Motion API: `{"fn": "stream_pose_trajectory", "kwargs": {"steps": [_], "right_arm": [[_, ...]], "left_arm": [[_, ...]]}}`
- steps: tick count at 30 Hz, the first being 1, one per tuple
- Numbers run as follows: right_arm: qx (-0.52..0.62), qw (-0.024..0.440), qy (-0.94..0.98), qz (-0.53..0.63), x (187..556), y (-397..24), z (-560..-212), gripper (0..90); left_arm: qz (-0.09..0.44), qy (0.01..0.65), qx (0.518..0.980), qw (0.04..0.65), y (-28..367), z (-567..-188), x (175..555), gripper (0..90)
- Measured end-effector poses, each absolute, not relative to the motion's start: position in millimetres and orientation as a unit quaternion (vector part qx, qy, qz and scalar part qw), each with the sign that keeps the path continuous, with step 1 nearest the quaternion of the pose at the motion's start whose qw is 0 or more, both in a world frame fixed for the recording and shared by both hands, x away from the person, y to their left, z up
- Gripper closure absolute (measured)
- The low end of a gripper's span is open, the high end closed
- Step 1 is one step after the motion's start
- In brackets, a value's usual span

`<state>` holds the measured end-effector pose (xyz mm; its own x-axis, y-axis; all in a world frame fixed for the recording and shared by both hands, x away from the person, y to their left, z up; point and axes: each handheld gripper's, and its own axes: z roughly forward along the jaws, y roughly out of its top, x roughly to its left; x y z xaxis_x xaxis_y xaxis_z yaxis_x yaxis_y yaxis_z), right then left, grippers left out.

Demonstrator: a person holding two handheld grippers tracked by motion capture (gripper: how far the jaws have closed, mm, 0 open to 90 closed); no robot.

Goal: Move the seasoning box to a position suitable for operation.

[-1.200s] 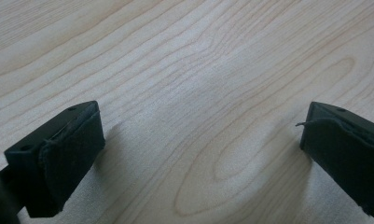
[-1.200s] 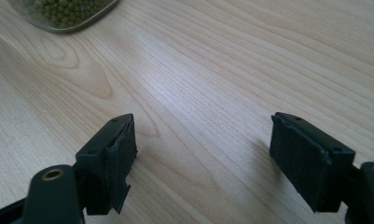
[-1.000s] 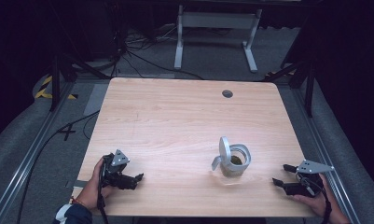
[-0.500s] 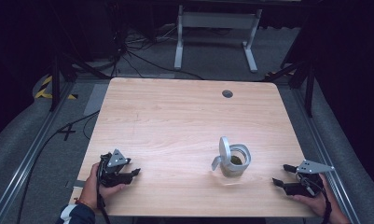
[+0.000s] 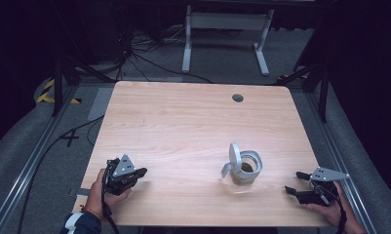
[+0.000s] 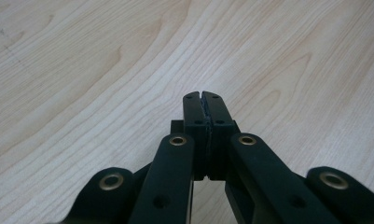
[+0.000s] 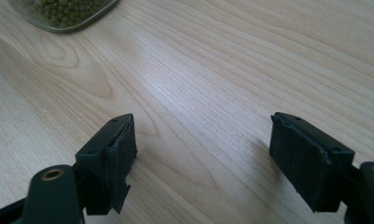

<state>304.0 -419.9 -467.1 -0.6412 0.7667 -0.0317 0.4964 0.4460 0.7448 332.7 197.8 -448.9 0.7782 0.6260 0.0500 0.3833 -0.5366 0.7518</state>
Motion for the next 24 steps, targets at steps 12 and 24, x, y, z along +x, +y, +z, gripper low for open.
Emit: {"fn": "stream_pose_trajectory", "kwargs": {"steps": [12,24], "right_arm": [[0.381,0.185,0.829,0.364,303.9,-419.8,-467.0,22.9],[0.381,0.186,0.83,0.364,303.9,-419.9,-467.1,22.9]], "left_arm": [[0.169,0.278,0.858,0.397,193.4,-434.0,331.8,90.0],[0.167,0.251,0.858,0.415,169.9,-416.3,335.0,89.9]]}}
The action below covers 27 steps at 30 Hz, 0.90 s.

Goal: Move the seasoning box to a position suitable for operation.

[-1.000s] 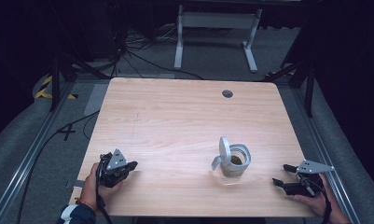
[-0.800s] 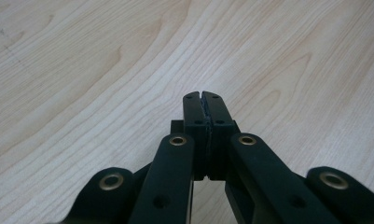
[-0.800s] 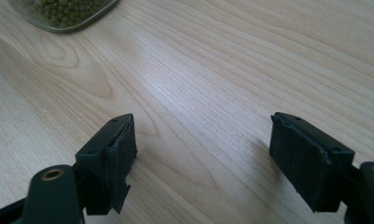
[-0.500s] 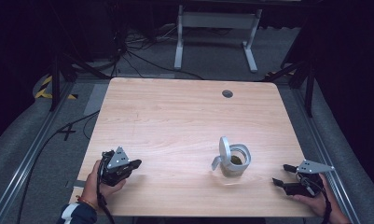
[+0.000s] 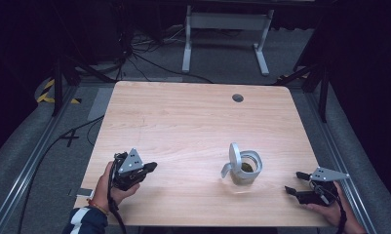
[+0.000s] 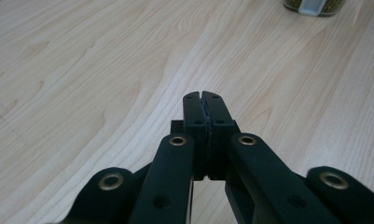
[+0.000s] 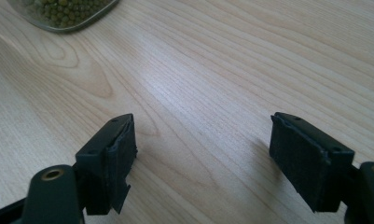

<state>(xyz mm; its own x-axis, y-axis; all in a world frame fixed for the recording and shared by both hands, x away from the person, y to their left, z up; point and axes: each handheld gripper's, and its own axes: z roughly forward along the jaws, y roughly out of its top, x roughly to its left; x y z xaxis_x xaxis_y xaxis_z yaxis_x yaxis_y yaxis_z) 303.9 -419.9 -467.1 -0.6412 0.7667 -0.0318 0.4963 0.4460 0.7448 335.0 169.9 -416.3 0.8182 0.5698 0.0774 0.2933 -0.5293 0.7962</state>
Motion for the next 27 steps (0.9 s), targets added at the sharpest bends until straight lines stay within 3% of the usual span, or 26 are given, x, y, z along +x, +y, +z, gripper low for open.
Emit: {"fn": "stream_pose_trajectory", "kwargs": {"steps": [27], "right_arm": [[0.381,0.186,0.83,0.364,303.9,-419.9,-467.1,22.9]], "left_arm": [[0.137,0.178,0.87,0.439,100.1,-397.2,347.8,90.0]]}}
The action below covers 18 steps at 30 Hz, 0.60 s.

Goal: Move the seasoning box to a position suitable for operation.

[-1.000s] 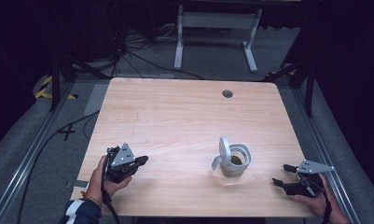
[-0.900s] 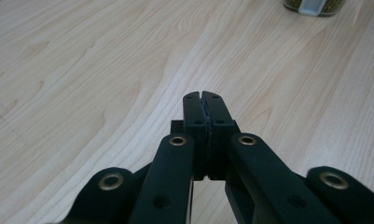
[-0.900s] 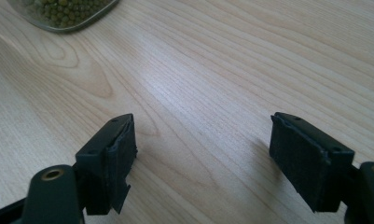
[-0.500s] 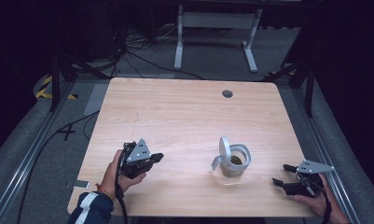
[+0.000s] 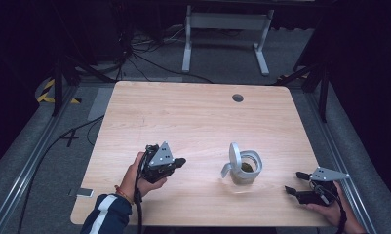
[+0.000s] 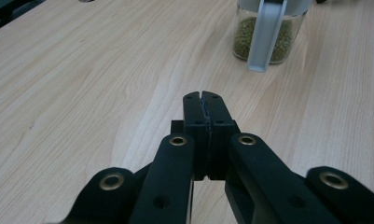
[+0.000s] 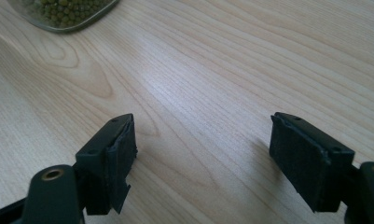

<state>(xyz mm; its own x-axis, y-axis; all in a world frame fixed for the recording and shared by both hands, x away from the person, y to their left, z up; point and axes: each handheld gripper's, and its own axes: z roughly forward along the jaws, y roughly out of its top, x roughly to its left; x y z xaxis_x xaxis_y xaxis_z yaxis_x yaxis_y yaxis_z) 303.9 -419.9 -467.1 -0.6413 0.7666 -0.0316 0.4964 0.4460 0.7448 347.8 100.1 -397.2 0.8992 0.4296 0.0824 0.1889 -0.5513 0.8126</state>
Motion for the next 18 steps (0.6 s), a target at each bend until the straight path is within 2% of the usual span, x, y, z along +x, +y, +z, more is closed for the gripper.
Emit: {"fn": "stream_pose_trajectory", "kwargs": {"steps": [18], "right_arm": [[0.38,0.184,0.83,0.364,304.1,-420.1,-467.1,22.9]], "left_arm": [[0.132,0.145,0.863,0.465,60.0,-384.0,353.8,90.0]]}}
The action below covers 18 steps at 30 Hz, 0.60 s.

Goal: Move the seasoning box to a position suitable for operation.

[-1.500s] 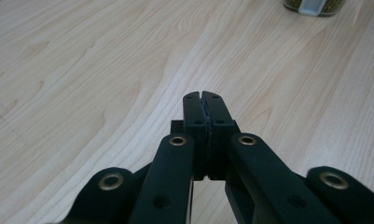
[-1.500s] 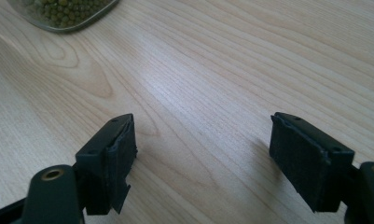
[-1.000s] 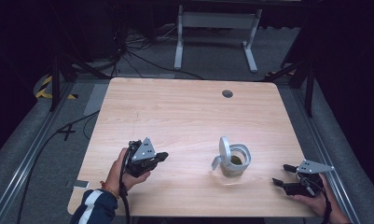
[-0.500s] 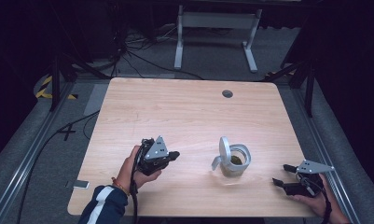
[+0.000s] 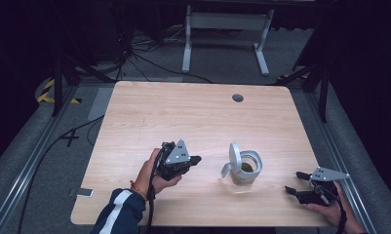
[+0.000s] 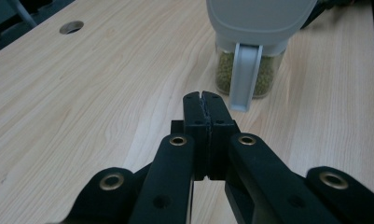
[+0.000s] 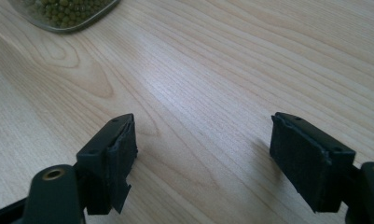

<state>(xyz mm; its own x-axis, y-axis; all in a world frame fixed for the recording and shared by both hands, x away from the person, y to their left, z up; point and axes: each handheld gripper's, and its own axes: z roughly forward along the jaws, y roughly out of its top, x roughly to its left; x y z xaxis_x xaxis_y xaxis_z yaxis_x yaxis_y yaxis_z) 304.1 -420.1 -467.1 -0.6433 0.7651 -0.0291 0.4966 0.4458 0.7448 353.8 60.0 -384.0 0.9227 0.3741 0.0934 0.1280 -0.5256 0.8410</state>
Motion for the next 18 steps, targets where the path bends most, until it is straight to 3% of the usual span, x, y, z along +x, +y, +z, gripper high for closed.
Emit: {"fn": "stream_pose_trajectory", "kwargs": {"steps": [18], "right_arm": [[0.38,0.185,0.83,0.364,304.1,-420.1,-467.1,22.8]], "left_arm": [[0.124,0.101,0.859,0.486,12.7,-364.1,357.8,90.0]]}}
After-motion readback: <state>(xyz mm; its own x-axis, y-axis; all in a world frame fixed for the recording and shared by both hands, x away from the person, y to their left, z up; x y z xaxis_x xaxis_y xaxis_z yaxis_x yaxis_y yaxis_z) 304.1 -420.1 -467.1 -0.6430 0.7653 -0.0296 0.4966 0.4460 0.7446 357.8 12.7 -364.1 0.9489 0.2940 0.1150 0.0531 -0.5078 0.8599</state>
